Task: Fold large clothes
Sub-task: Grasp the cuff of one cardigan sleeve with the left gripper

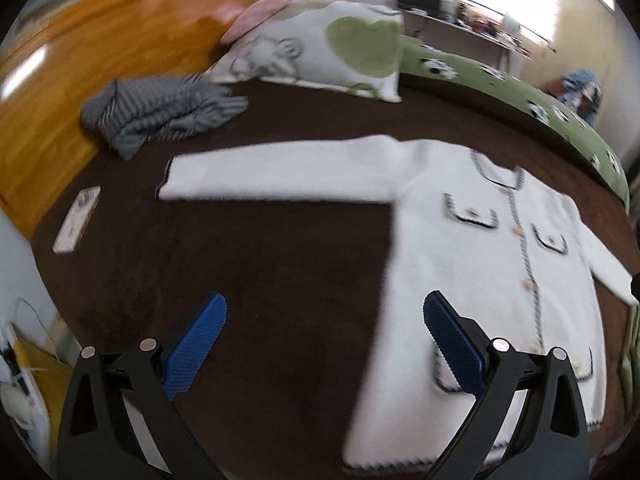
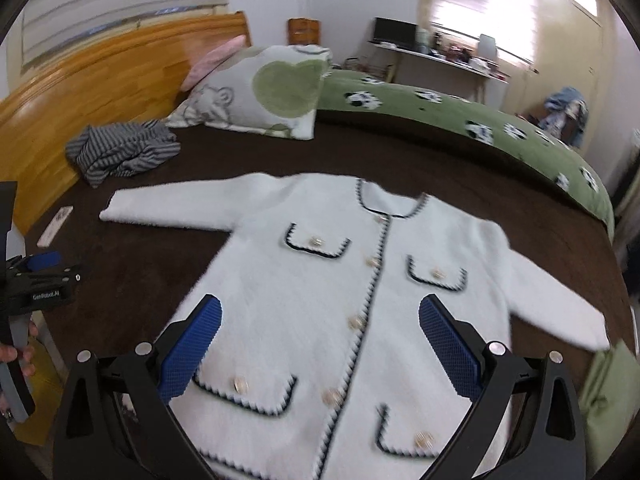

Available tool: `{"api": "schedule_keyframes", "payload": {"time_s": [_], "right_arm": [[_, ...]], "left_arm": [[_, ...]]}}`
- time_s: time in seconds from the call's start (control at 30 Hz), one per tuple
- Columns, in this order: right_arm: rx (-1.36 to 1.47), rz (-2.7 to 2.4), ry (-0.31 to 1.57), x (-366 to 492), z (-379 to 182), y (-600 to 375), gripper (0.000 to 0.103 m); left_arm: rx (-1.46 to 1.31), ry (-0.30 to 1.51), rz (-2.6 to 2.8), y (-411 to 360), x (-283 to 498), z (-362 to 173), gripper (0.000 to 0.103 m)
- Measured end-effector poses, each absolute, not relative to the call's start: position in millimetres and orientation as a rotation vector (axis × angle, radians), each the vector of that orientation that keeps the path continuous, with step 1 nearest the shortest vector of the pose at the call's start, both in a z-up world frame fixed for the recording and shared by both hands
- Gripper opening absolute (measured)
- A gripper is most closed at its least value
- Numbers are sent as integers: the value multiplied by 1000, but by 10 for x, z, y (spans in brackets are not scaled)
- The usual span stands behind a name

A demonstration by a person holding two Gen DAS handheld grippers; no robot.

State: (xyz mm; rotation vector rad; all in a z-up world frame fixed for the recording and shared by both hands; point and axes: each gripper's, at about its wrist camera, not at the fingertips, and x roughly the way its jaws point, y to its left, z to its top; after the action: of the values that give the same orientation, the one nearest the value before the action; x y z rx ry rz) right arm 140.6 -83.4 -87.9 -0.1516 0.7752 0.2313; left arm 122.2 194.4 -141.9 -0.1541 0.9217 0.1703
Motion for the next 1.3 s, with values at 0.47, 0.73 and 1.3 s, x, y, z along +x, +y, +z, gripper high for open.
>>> {"api": "schedule_keyframes", "payload": {"time_s": [0.47, 0.73, 1.3], "right_arm": [[-269, 254, 848, 2416, -1786, 30, 98], [-262, 253, 860, 2729, -1976, 92, 98], [-413, 246, 894, 3260, -2419, 423, 98]], "left_arm": [[-432, 882, 204, 3380, 2179, -2319, 97], [-798, 784, 210, 4051, 2483, -2725, 96], [-539, 863, 327, 4290, 3108, -2746, 45]]}}
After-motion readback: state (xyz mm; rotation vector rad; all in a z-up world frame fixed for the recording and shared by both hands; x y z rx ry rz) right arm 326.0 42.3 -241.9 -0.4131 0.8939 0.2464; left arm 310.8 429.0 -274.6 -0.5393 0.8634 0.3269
